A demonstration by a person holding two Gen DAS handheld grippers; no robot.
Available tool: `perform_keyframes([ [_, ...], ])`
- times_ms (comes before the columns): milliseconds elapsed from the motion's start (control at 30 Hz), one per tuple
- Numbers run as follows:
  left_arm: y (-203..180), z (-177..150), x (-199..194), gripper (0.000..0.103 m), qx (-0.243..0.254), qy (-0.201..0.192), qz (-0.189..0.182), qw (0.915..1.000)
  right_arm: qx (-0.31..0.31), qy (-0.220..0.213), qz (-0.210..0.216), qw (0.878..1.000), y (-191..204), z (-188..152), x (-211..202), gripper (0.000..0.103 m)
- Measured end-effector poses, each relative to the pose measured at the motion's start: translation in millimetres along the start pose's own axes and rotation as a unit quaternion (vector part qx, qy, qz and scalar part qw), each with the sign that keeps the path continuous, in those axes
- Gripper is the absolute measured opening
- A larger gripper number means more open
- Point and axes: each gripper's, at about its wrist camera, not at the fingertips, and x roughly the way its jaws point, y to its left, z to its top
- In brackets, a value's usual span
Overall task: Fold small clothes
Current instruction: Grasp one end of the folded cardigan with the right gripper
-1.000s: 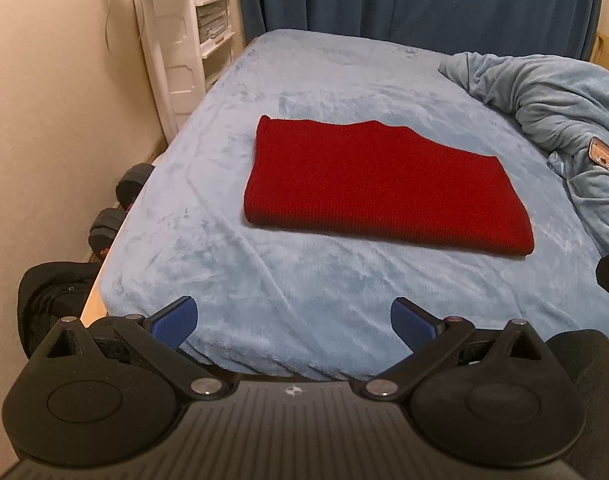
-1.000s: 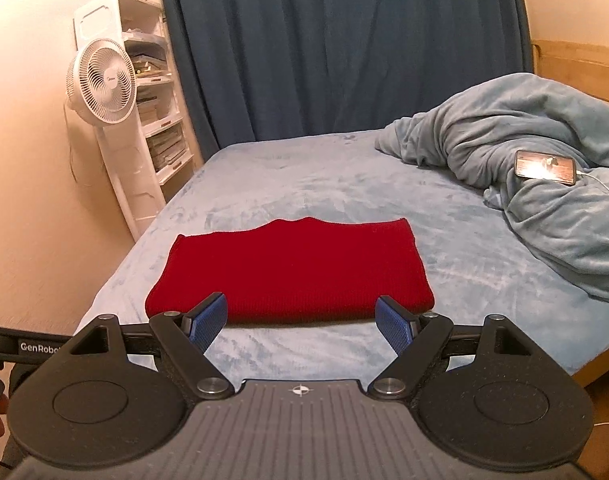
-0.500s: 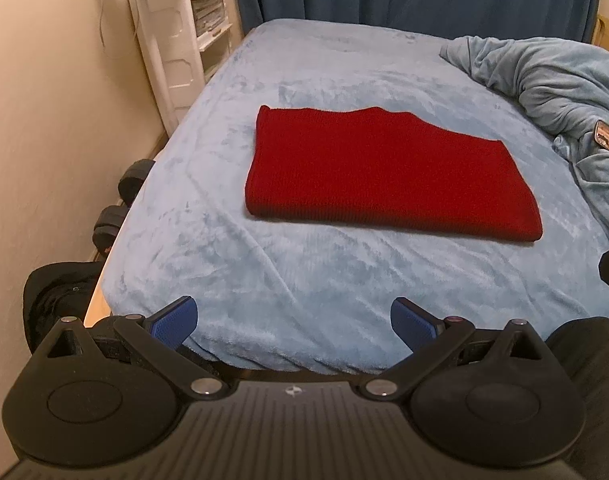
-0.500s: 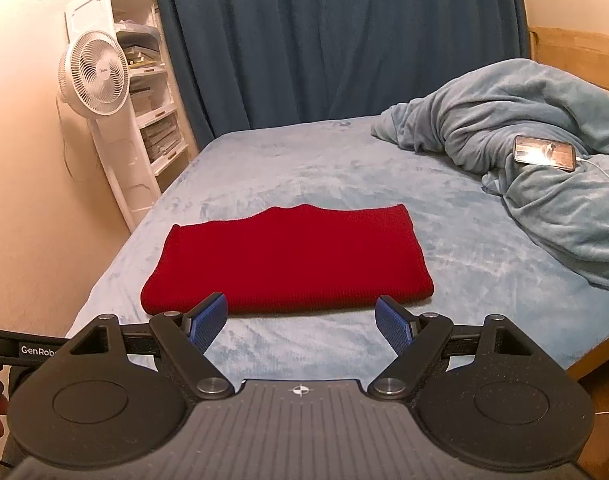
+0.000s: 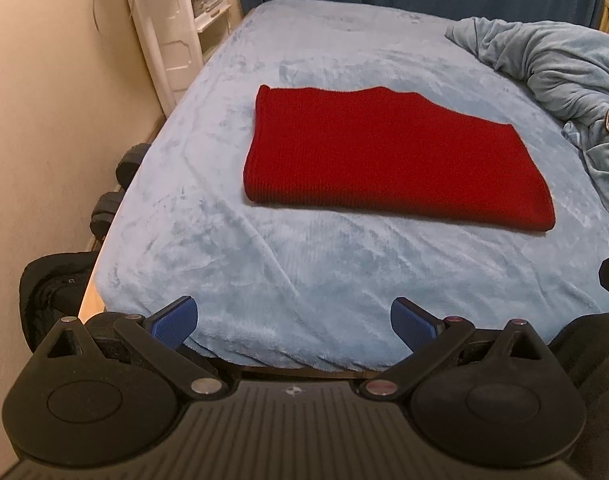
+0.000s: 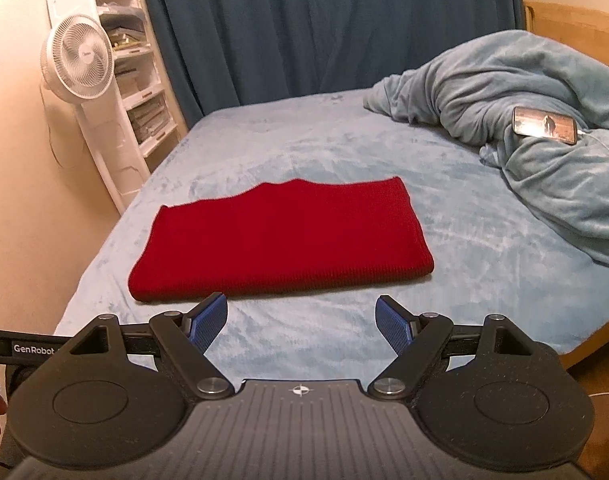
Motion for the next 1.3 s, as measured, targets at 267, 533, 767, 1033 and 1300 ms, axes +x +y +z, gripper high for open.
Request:
perform_keyframes([
  [267, 17, 27, 41, 0.103, -0.017, 0.017, 0.014, 0.9996, 0.112, 0.053, 0.016, 0.992, -38, 11, 57, 0.085],
  [533, 70, 75, 120, 0.103, -0.063, -0.021, 0.099, 0.9928, 0.380, 0.101, 0.004, 0.920, -152, 18, 186, 0.086],
  [767, 101, 85, 190, 0.103, -0.110, 0.000, 0.134, 0.9848, 0.490, 0.098, -0.055, 0.865, -198, 9, 274, 0.087],
  [1033, 110, 89, 250, 0.103, -0.124, 0.048, 0.142, 0.9809, 0.448, 0.048, 0.010, 0.893, -179, 26, 278, 0.019],
  [1300, 125, 75, 257, 0.103, -0.156, 0.035, 0.105, 0.9816, 0.372, 0.096, -0.091, 0.919, -151, 56, 290, 0.017],
])
